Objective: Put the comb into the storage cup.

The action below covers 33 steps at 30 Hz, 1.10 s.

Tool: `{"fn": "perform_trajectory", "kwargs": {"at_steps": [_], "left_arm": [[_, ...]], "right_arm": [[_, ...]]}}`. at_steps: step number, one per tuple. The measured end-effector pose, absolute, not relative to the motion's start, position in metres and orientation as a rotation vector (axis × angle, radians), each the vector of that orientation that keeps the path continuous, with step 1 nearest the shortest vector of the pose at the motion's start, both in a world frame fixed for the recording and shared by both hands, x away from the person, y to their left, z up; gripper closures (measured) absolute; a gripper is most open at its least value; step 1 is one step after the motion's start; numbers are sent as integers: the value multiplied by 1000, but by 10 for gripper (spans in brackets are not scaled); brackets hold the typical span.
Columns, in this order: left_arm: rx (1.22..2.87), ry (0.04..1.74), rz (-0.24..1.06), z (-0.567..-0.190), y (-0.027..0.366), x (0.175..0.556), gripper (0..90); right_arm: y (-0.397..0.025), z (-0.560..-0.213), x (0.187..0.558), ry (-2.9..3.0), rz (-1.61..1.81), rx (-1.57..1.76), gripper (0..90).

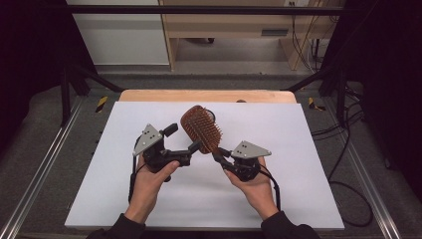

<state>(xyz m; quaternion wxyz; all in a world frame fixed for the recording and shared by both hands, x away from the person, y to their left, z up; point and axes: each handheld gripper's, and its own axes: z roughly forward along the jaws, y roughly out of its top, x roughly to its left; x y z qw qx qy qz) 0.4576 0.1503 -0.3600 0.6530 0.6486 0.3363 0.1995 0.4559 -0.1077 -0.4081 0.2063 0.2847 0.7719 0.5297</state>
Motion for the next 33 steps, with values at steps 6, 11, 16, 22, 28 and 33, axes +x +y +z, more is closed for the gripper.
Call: {"fn": "perform_trajectory", "kwargs": {"at_steps": [6, 11, 16, 22, 28, 33], "left_arm": [[1459, 775, 429, -359, 150, 460, 24], [1444, 798, 403, -362, 153, 464, 25], [1429, 804, 383, -360, 154, 465, 26], [1422, 826, 352, -361, 155, 470, 35], [1401, 870, 294, -361, 159, 477, 53], [1373, 887, 227, -361, 160, 478, 152]], "right_arm": [[-104, -408, 454, 2150, 1474, 777, 729], [-101, -410, 453, 2154, 1473, 770, 730], [-98, -411, 451, 2161, 1469, 753, 729], [-93, -414, 450, 2172, 1464, 742, 729], [-92, -414, 449, 2172, 1470, 732, 730], [-90, -414, 448, 2166, 1470, 728, 729]]}}
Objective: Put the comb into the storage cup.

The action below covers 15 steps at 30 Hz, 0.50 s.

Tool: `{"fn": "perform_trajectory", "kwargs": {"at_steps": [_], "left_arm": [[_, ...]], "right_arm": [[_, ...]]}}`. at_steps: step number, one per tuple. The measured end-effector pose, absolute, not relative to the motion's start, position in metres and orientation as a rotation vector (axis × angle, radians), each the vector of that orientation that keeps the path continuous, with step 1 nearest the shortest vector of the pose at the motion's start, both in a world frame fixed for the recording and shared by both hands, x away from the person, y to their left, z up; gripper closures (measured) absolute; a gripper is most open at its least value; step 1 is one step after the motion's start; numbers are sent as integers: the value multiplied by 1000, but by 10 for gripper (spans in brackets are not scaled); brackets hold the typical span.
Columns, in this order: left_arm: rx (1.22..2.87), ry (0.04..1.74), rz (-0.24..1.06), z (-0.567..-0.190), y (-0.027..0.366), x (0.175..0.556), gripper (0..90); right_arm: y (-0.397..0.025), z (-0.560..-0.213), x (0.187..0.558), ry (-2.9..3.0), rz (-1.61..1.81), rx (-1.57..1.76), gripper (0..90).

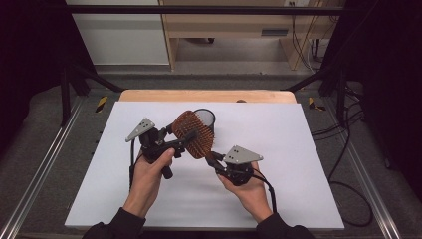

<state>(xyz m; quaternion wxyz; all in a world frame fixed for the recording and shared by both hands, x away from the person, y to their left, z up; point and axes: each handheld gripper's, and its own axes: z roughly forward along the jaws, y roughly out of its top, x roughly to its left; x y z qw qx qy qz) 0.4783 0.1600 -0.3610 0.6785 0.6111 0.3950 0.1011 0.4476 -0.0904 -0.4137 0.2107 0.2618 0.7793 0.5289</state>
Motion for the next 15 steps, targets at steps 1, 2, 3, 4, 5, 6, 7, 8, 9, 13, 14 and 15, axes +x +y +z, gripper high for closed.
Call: {"fn": "perform_trajectory", "kwargs": {"at_steps": [1, 2, 3, 4, 5, 6, 7, 8, 9, 13, 14, 15], "left_arm": [[1373, 888, 223, -361, 160, 479, 170], [1370, 891, 217, -360, 160, 479, 189], [1365, 891, 208, -359, 160, 479, 216], [1359, 891, 198, -358, 160, 479, 237], [1354, 893, 190, -358, 159, 480, 254], [1352, 894, 189, -357, 159, 480, 274], [1353, 893, 186, -357, 159, 480, 294], [1354, 892, 184, -356, 158, 480, 310], [1356, 890, 182, -356, 157, 480, 325], [1353, 901, 186, -357, 155, 480, 361], [1354, 901, 188, -357, 155, 480, 366], [1356, 903, 192, -358, 154, 480, 373]], "right_arm": [[-90, -414, 447, 2168, 1471, 726, 729], [-90, -414, 447, 2168, 1470, 723, 729], [-89, -414, 447, 2167, 1468, 720, 729], [-89, -414, 447, 2167, 1470, 719, 729], [-89, -414, 447, 2166, 1471, 719, 729], [-89, -413, 447, 2165, 1471, 718, 729], [-89, -413, 447, 2165, 1470, 717, 729], [-89, -413, 447, 2162, 1472, 721, 729], [-89, -413, 447, 2161, 1471, 719, 729], [-90, -413, 447, 2155, 1474, 726, 729], [-89, -413, 447, 2155, 1474, 726, 729], [-89, -413, 446, 2156, 1471, 724, 729]]}}
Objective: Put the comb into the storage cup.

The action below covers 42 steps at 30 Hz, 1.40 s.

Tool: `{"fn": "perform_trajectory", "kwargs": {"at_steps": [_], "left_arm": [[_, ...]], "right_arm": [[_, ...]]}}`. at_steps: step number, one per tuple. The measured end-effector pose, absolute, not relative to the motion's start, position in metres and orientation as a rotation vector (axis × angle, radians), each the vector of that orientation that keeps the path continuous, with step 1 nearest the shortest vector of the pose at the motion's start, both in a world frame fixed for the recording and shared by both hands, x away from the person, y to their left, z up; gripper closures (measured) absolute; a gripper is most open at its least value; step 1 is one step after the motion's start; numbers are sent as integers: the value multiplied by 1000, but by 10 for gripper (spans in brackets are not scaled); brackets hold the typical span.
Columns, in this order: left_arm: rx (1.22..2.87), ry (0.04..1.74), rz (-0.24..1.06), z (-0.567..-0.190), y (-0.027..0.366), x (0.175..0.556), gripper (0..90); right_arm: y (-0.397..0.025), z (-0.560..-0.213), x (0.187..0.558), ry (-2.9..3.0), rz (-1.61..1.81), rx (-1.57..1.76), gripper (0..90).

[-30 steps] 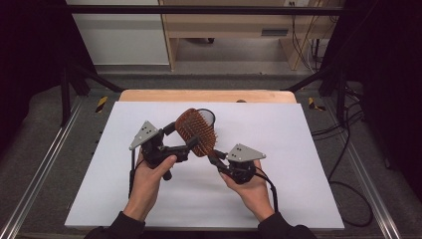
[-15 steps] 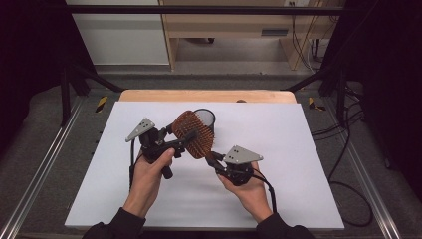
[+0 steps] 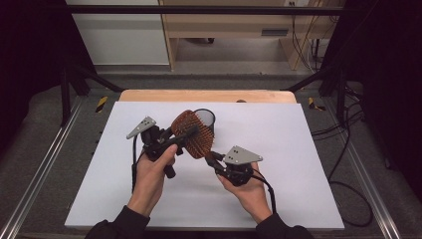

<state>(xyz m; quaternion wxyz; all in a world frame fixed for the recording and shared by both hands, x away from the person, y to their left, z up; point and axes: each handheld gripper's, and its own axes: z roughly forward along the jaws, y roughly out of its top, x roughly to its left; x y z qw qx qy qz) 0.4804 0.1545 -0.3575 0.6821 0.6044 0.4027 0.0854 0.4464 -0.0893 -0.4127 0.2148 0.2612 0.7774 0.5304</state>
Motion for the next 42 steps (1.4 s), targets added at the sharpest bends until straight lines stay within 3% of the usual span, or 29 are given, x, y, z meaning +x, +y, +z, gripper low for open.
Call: {"fn": "perform_trajectory", "kwargs": {"at_steps": [15, 29, 42], "left_arm": [[1325, 968, 139, -357, 155, 480, 491], [1314, 959, 129, -353, 152, 477, 520], [1317, 955, 192, -340, 159, 488, 517]], "right_arm": [[-85, -415, 446, 2175, 1455, 725, 727], [-84, -417, 449, 2192, 1504, 745, 718], [-120, -412, 448, 2102, 1590, 845, 317]]}}
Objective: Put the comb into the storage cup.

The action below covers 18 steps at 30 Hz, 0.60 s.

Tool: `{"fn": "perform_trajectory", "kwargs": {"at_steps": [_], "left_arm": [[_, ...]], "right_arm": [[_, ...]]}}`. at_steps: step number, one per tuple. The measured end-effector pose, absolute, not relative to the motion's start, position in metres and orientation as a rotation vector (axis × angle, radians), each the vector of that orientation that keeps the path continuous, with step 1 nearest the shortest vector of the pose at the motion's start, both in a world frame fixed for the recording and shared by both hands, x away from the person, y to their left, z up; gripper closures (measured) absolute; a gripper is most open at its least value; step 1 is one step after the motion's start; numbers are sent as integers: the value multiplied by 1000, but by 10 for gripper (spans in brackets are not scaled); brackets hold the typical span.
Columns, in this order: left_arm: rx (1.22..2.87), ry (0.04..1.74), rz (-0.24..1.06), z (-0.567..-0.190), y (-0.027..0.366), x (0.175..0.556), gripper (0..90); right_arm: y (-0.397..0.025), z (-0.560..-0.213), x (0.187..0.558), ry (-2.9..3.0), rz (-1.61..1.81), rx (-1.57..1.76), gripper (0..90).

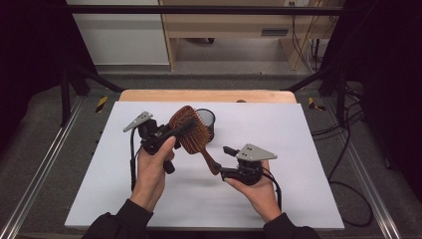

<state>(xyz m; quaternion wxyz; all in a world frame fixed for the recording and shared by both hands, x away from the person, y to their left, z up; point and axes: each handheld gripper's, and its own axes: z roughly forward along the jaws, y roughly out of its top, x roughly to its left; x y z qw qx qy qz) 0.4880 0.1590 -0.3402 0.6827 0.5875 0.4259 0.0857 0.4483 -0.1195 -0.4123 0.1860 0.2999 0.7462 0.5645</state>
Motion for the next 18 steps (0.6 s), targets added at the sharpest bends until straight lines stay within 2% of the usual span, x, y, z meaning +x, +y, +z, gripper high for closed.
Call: {"fn": "perform_trajectory", "kwargs": {"at_steps": [6, 12, 18], "left_arm": [[1319, 946, 234, -327, 161, 495, 517], [1307, 934, 266, -314, 161, 503, 516], [1319, 924, 301, -300, 159, 512, 516]], "right_arm": [[-147, -417, 447, 1975, 1544, 851, 248], [-177, -418, 445, 1978, 1553, 904, 79], [-210, -423, 432, 1937, 1495, 935, 57]]}}
